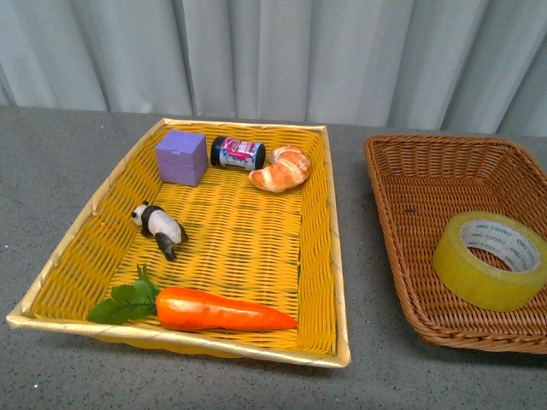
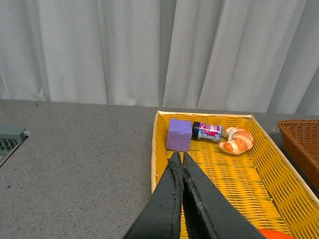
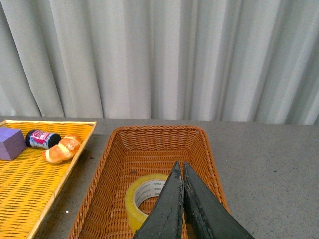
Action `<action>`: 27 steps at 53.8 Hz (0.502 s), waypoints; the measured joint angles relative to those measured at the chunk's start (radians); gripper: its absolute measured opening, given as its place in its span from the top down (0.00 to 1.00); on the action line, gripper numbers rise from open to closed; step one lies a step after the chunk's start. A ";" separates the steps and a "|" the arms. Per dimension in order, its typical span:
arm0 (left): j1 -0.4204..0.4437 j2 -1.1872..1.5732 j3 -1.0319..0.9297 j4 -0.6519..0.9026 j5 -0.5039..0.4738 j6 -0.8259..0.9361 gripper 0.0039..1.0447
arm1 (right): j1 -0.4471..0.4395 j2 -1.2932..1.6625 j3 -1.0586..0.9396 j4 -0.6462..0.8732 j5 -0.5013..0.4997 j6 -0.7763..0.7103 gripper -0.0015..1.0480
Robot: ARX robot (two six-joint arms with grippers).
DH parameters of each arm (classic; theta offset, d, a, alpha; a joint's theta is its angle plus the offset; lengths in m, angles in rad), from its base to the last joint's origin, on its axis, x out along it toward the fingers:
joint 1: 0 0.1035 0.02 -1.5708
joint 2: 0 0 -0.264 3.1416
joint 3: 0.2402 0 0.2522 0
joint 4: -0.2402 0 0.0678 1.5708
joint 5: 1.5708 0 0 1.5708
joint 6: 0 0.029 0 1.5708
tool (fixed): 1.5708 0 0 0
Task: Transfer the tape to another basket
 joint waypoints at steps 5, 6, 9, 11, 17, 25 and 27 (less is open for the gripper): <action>0.000 -0.032 0.000 -0.031 0.000 0.000 0.96 | 0.000 -0.031 0.000 -0.031 0.000 0.000 0.99; 0.000 -0.039 0.000 -0.038 0.000 0.000 0.96 | 0.000 -0.037 0.000 -0.037 0.000 0.000 0.99; 0.000 -0.057 0.000 -0.057 0.000 0.000 0.96 | 0.000 -0.055 0.000 -0.055 0.000 0.000 0.99; 0.000 -0.072 0.000 -0.072 0.000 0.000 0.96 | 0.000 -0.069 0.000 -0.069 0.000 0.000 0.99; 0.000 -0.113 0.000 -0.113 0.000 0.000 0.96 | 0.000 -0.108 0.000 -0.108 0.000 0.000 0.99; 0.000 -0.263 0.000 -0.293 -0.002 0.000 0.96 | 0.000 -0.272 0.000 -0.288 0.000 0.000 0.99; 0.000 -0.284 0.000 -0.300 0.000 0.000 0.96 | 0.000 -0.282 0.000 -0.289 0.000 0.000 0.99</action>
